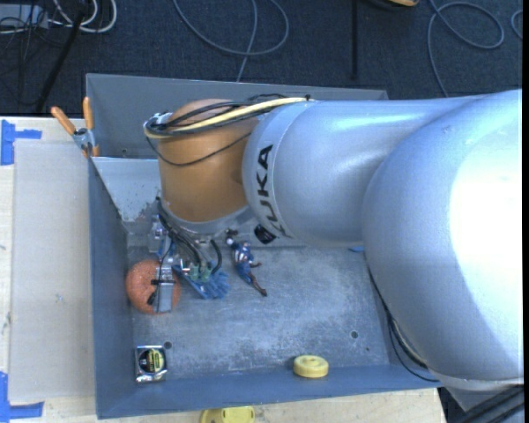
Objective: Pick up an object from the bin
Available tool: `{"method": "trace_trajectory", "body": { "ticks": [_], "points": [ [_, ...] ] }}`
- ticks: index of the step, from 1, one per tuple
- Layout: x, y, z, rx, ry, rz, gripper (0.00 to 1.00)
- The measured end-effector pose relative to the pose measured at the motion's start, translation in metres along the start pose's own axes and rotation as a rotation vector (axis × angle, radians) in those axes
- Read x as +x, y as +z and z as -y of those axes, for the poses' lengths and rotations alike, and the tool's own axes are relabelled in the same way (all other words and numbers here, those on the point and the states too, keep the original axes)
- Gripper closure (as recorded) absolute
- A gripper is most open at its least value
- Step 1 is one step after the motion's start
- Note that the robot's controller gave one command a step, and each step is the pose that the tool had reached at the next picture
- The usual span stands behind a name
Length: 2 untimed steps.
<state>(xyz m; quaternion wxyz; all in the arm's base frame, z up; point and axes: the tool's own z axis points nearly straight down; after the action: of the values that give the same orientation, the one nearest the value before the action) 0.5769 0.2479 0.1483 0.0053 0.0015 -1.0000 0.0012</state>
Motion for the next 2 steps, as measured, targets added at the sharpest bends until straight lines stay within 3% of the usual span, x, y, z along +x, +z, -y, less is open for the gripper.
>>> {"method": "trace_trajectory", "body": {
  "ticks": [1,2],
  "points": [
    [-0.0020,-0.0051,0.0014,-0.002,0.006,0.007,0.00],
    [-0.0076,-0.0038,0.0038,-0.003,0.106,0.010,0.00]
  ]
}}
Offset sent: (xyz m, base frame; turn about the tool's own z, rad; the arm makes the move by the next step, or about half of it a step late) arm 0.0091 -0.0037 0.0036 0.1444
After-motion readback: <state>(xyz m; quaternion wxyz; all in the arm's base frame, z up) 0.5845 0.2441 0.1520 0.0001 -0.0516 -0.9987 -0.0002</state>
